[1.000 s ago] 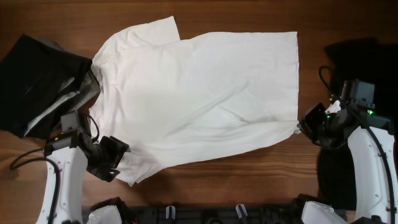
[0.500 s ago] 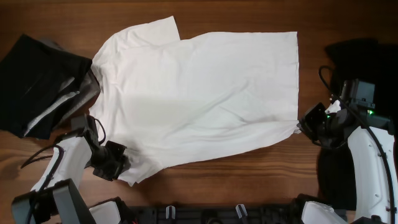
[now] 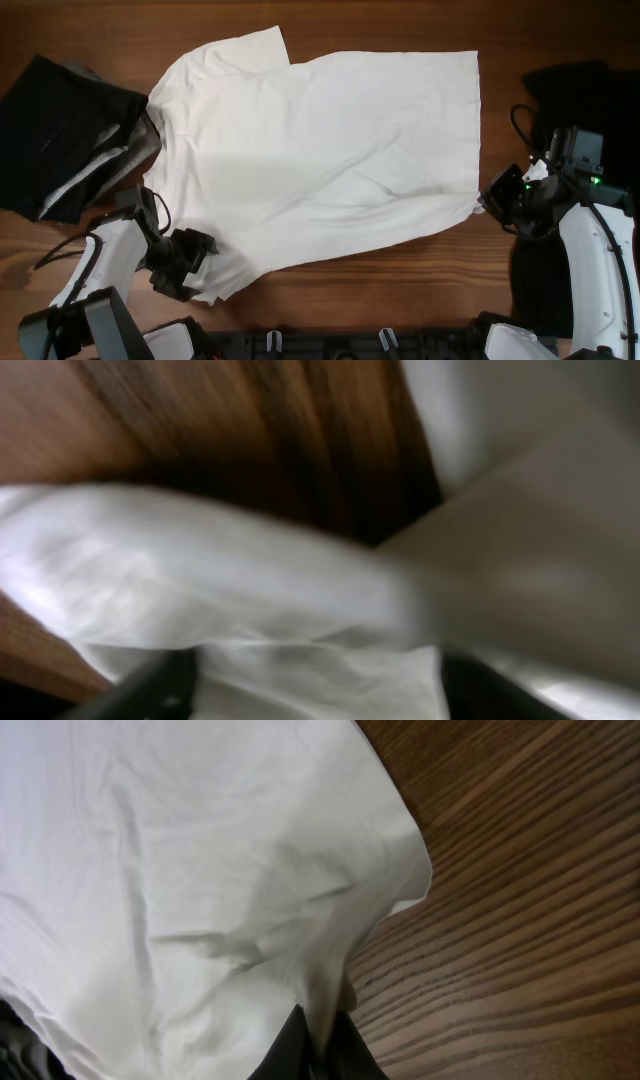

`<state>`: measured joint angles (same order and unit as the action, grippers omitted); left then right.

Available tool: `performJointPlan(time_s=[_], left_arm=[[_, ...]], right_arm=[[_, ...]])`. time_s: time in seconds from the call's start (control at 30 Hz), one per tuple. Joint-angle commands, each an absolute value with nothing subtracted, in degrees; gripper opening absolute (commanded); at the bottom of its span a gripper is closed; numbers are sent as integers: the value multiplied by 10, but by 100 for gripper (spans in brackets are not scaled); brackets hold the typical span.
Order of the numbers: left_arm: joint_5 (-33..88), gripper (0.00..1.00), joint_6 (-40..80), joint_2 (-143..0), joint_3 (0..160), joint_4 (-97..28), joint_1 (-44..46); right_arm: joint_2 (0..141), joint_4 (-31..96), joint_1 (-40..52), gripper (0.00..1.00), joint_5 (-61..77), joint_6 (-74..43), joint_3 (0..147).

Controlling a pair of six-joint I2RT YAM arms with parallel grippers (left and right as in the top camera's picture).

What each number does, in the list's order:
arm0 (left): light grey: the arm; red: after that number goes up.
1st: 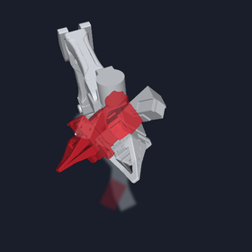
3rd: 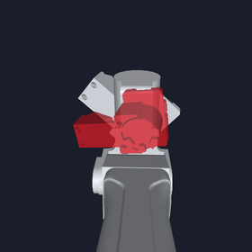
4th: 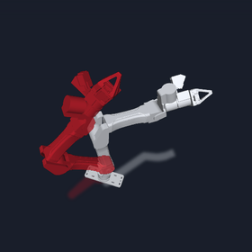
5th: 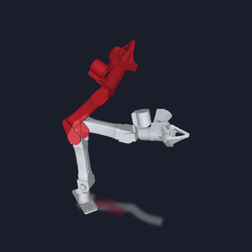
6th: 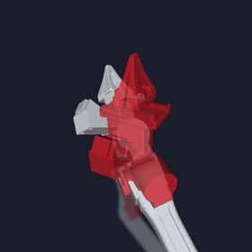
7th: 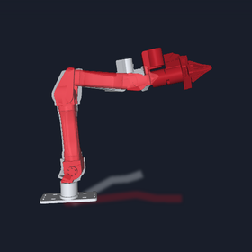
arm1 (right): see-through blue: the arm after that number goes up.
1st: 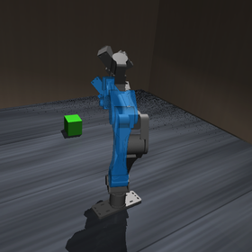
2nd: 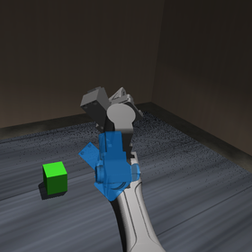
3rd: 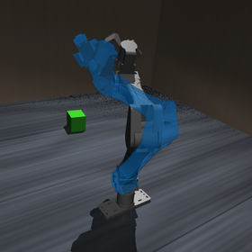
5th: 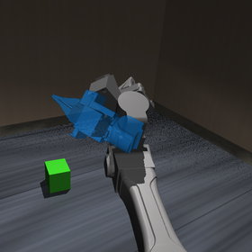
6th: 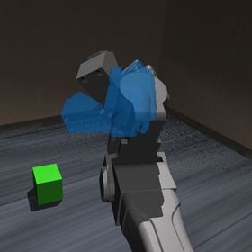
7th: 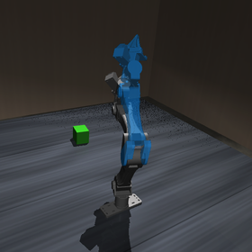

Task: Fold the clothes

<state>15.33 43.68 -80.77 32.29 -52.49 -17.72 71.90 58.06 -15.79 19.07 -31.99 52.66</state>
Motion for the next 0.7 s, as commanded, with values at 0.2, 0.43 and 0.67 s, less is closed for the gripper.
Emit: performJointPlan(time_s=[0.2, 0.43, 0.67], left_arm=[[128, 76, 438, -804, 306, -522, -175], [123, 4, 437, -804, 291, -501, -175], [131, 4, 390, -781, 342, -573, -175]], right_arm=[[714, 579, -156, 5, 194, -314, 537], [714, 574, -156, 5, 194, -315, 537], [705, 588, -156, 5, 193, -299, 549]])
